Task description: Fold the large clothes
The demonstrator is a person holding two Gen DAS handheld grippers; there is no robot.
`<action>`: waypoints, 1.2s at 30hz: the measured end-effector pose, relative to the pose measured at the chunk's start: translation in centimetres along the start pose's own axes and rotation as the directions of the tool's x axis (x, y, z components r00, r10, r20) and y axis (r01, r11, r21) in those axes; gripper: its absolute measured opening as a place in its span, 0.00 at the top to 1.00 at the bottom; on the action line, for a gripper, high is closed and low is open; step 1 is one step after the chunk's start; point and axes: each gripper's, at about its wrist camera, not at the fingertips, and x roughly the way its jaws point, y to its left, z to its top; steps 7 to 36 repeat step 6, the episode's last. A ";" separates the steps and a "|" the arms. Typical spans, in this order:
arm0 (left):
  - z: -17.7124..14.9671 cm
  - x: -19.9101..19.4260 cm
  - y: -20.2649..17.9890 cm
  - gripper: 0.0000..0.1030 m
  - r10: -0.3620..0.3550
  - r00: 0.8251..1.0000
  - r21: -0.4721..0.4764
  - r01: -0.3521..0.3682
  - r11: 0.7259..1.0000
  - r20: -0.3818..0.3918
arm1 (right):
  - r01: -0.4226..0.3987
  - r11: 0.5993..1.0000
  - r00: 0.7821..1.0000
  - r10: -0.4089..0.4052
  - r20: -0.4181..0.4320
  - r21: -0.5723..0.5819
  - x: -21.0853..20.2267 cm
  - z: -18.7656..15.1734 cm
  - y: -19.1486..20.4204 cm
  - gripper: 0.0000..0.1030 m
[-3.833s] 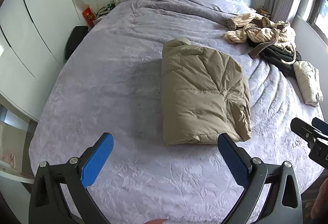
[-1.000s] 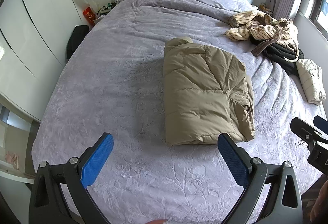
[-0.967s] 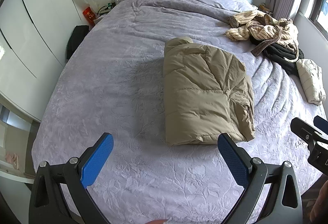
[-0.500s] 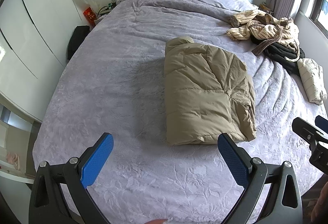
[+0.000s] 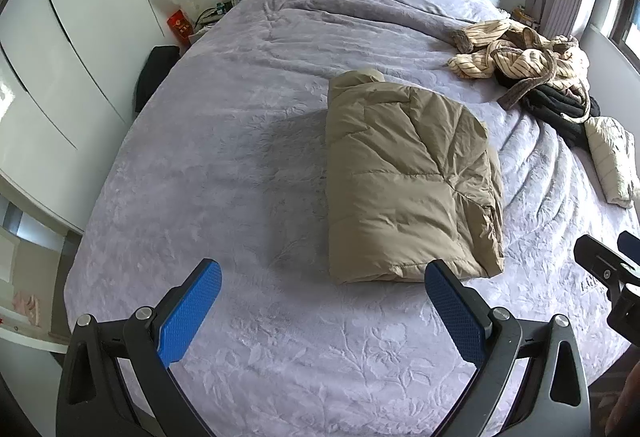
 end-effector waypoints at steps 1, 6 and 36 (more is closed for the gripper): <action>-0.1 0.0 0.1 0.01 -0.006 1.000 0.002 0.006 1.000 0.001 | -0.001 1.000 1.000 0.001 0.000 0.000 0.0 0.0 0.0 0.13; 0.3 0.0 -0.2 0.01 -0.017 1.000 0.023 0.017 1.000 0.004 | -0.001 1.000 1.000 0.001 -0.003 0.002 0.2 -0.3 0.1 0.13; 0.3 0.0 -0.2 0.01 -0.017 1.000 0.023 0.017 1.000 0.004 | -0.001 1.000 1.000 0.001 -0.003 0.002 0.2 -0.3 0.1 0.13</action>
